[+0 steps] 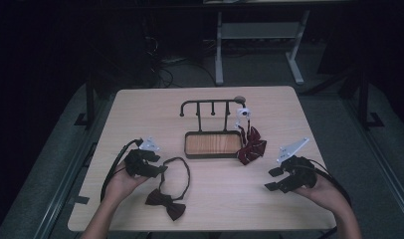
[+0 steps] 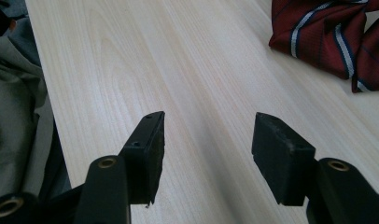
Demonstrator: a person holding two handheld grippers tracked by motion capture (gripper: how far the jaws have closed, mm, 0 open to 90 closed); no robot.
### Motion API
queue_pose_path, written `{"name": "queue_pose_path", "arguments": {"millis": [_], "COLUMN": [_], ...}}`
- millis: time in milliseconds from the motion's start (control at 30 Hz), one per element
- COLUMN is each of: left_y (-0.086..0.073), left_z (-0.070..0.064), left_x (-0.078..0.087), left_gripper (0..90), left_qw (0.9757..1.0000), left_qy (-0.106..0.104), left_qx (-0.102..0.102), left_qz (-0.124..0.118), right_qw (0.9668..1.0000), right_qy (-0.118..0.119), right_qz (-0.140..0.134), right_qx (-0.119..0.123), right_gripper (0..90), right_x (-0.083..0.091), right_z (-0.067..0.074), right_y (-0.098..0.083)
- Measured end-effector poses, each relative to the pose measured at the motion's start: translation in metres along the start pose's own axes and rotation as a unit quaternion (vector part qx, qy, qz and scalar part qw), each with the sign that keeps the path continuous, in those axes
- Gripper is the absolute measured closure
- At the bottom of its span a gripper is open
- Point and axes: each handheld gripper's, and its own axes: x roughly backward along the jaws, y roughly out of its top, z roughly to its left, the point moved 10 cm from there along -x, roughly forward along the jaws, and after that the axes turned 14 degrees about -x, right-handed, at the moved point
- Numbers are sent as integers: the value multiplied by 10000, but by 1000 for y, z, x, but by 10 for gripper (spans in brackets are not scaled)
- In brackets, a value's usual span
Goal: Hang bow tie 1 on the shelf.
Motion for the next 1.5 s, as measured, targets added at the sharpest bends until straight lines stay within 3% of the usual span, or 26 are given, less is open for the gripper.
{"name": "queue_pose_path", "arguments": {"millis": [367, 700, 1167, 1500], "left_y": [10, 1, -4, -6], "left_z": [11, 17, 22, 19], "left_x": [-12, -28, -35, -39], "left_gripper": [550, 603, 751, 814], "left_qw": [9995, 9978, 9962, 9951], "left_qy": [-207, -383, -322, -434], "left_qx": [-24, 60, 5, 3], "left_qz": [252, 540, 809, 892], "right_qw": [10000, 10000, 10000, 10000], "right_qy": [16, 2, 10, -20], "right_qz": [-7, 5, -4, -19], "right_qx": [-17, 1, 5, 10], "right_gripper": [438, 438, 437, 438], "right_x": [1, 1, 1, 2], "right_z": [0, 0, 0, -1], "right_y": [0, -1, 0, 0]}}
